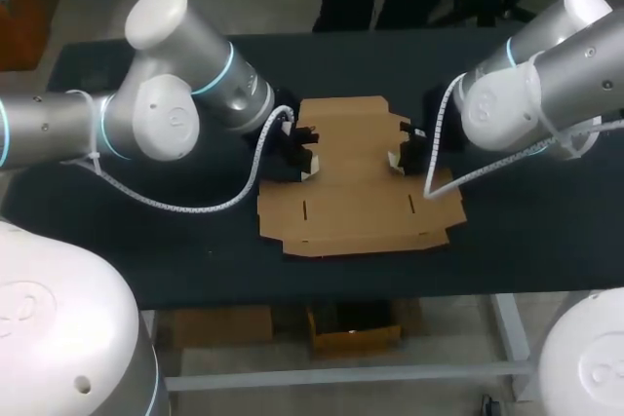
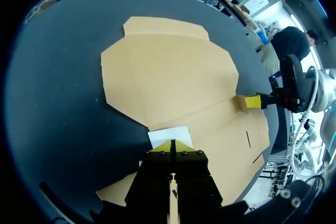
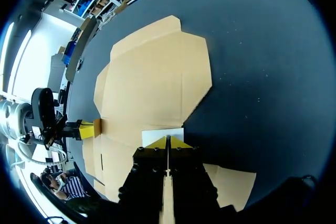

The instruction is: Assemble the packaging by folding the flat box into shape, placing the metal phone stand inside, and closing the box properly

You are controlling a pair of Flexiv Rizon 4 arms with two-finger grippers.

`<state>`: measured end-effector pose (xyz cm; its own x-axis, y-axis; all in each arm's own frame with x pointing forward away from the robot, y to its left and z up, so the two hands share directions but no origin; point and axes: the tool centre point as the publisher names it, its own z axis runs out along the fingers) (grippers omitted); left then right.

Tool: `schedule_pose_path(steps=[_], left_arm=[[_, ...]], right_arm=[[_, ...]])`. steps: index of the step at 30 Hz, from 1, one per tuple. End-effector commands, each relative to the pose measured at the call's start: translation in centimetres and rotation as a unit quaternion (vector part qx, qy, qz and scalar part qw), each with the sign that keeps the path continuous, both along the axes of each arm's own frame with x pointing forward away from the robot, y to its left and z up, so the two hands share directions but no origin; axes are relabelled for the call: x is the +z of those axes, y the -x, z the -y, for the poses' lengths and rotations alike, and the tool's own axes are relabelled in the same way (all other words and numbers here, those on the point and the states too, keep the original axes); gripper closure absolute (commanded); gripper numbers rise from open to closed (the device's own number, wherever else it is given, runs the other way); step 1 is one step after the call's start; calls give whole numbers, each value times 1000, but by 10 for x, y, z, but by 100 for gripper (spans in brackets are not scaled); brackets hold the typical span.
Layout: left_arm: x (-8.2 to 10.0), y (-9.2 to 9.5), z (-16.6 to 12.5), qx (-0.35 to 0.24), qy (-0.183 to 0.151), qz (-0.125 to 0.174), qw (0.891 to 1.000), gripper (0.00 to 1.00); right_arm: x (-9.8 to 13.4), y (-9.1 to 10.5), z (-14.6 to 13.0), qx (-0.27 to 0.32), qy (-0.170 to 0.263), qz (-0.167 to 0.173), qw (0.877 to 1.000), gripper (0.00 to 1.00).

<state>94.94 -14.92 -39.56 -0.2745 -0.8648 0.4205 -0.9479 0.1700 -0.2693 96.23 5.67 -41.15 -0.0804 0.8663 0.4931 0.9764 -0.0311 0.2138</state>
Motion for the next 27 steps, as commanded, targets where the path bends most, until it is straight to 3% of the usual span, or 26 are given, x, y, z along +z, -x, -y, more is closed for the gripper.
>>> schedule_pose_path(steps=[1,27], left_arm=[[-1,-2,3,0,-4,-1,1000,100],[-5,-4,13,17,-37,9,999,100]], right_arm=[[-1,0,-2,0,1,0,1000,100],[-5,-2,-9,-4,26,-9,1000,100]])
